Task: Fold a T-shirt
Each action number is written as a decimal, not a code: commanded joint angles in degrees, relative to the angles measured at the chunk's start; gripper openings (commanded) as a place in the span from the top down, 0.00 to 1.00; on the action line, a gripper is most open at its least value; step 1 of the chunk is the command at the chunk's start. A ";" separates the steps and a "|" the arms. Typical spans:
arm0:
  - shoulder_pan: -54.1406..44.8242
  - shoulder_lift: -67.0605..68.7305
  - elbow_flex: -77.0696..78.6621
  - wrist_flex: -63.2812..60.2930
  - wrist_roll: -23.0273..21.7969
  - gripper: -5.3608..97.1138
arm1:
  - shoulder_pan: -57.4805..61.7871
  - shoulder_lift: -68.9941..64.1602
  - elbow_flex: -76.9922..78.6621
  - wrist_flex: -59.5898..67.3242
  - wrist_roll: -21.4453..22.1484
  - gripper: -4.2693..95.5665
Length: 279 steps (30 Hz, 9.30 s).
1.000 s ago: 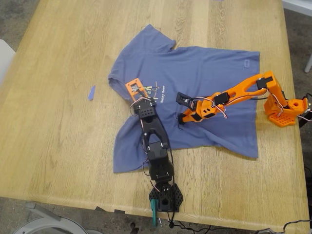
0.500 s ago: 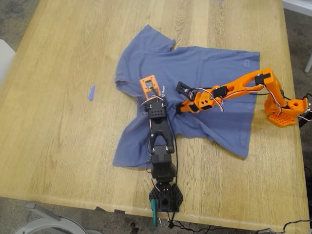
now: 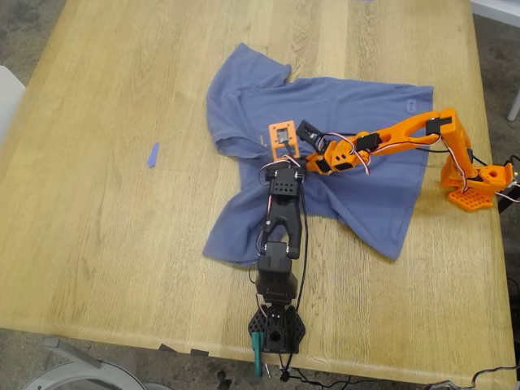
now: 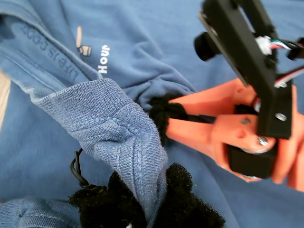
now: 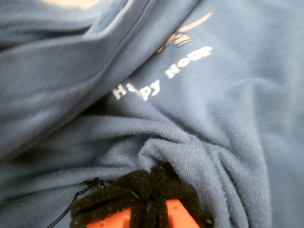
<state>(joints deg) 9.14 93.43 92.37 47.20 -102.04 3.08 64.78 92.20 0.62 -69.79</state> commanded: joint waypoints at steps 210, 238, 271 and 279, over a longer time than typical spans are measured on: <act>7.12 -45.09 -111.18 57.57 28.56 0.95 | 16.52 77.43 28.65 7.56 -8.26 0.96; 3.34 -22.32 -111.18 57.48 29.18 0.95 | 13.36 78.75 18.37 -5.36 -9.49 0.96; -3.43 -5.10 -111.09 37.62 27.25 0.95 | 5.98 72.95 0.26 -12.92 -11.25 0.96; -5.71 -1.49 -110.48 33.22 26.37 0.95 | 7.91 69.96 -6.68 -13.01 -11.51 0.96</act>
<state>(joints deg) 5.89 83.14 -17.05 85.17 -74.62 9.76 134.38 91.05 -10.90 -80.77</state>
